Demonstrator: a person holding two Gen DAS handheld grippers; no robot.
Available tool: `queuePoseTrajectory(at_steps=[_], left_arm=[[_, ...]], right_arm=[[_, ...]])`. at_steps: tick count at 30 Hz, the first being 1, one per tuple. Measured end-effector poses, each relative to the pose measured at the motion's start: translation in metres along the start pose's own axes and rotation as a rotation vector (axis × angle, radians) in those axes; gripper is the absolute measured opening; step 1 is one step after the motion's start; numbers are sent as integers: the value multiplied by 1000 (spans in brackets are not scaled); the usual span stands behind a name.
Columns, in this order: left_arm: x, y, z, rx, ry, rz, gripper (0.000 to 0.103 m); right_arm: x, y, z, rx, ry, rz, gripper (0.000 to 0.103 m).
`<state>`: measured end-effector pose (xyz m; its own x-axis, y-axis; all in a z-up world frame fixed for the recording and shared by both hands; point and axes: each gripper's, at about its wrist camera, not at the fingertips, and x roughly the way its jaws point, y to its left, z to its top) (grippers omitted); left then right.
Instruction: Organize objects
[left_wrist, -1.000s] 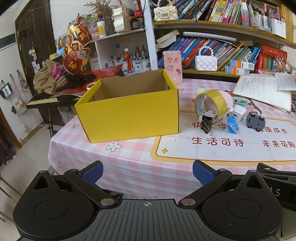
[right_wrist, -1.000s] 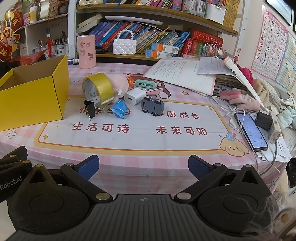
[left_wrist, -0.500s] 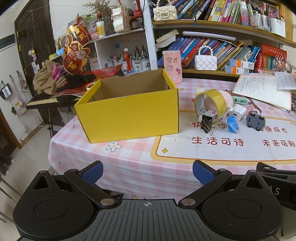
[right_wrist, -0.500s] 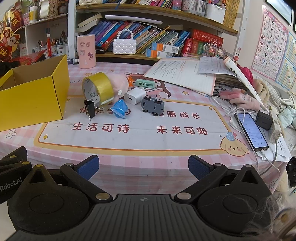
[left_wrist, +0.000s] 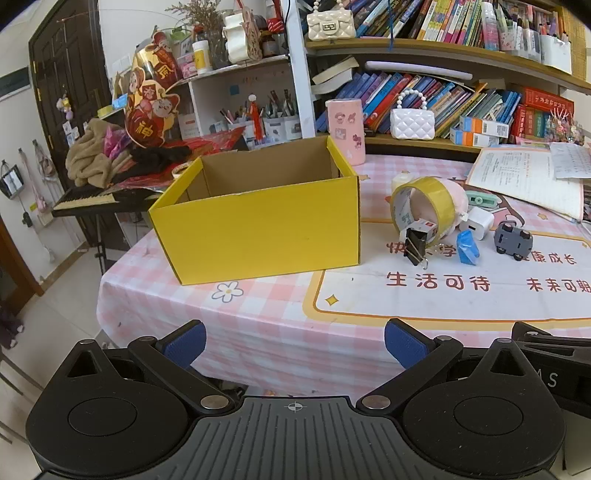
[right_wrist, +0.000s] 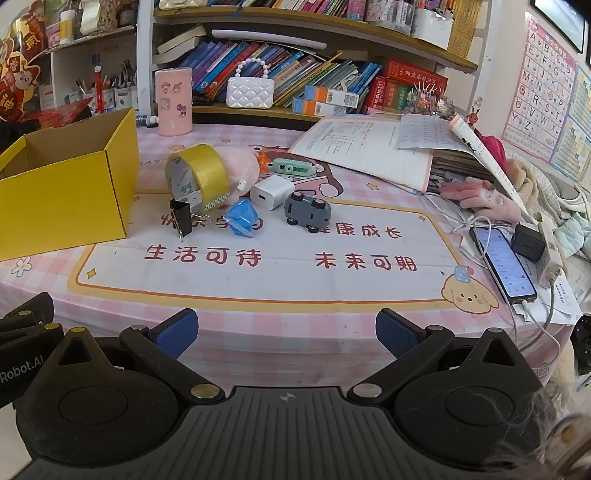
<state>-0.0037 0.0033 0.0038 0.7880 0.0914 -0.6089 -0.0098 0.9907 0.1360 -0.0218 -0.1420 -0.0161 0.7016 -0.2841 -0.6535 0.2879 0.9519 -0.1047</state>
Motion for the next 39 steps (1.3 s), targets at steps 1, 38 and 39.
queuePoseTrajectory(at_steps=[1,38,39], left_arm=[[0,0,0,0,0,0,103],[35,-16,10,-50,88,-61,103],[37,-18,12,-56,90,-74,103]], right_arm=[[0,0,0,0,0,-1,103],[33,-15,15,2,74,37,103],[37,-19,18,9,72,40,103]])
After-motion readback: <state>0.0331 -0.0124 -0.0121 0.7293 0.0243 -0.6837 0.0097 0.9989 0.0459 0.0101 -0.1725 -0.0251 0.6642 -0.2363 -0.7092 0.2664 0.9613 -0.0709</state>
